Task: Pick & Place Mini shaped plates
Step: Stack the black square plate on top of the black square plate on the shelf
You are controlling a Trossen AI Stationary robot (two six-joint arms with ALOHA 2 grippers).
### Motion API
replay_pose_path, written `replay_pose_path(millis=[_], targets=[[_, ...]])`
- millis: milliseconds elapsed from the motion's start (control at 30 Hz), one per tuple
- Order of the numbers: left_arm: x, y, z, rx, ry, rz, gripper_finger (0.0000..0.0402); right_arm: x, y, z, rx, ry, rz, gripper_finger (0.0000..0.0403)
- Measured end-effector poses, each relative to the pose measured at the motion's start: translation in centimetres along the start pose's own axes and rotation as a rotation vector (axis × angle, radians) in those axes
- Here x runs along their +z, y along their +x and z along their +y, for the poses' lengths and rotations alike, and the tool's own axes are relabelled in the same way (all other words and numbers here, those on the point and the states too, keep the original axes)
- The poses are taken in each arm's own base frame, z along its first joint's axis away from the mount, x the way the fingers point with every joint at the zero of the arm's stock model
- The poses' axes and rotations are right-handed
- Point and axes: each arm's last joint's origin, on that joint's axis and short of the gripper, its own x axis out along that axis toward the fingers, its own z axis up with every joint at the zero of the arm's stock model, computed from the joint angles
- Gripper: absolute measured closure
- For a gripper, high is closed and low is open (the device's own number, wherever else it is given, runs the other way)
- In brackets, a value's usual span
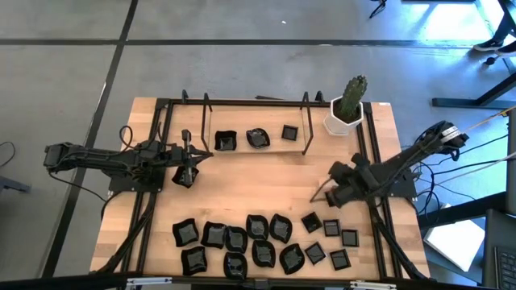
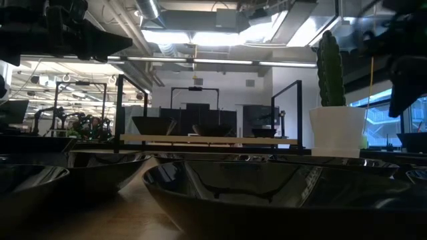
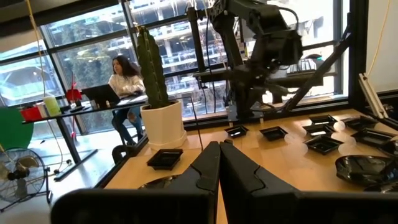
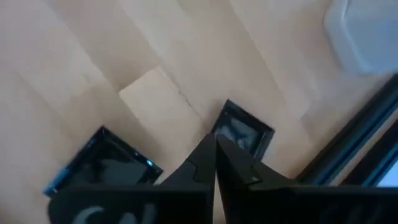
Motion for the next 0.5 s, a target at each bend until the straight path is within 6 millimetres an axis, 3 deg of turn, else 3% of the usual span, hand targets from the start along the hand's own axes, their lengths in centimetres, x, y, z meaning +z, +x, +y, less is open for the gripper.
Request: replay_pose_path(millis=[367, 500], targets=[[0.0, 0.0, 0.0, 0.0, 0.0, 0.0, 0.0396, 2.8, 1.8, -1.6, 0.077, 0.175, 0.182, 0.0389], [0.0, 0.0, 0.0, 0.0, 0.0, 0.0, 0.0396, 3.5, 2.2, -2.2, 0.083, 0.158, 0.189, 0.0387]])
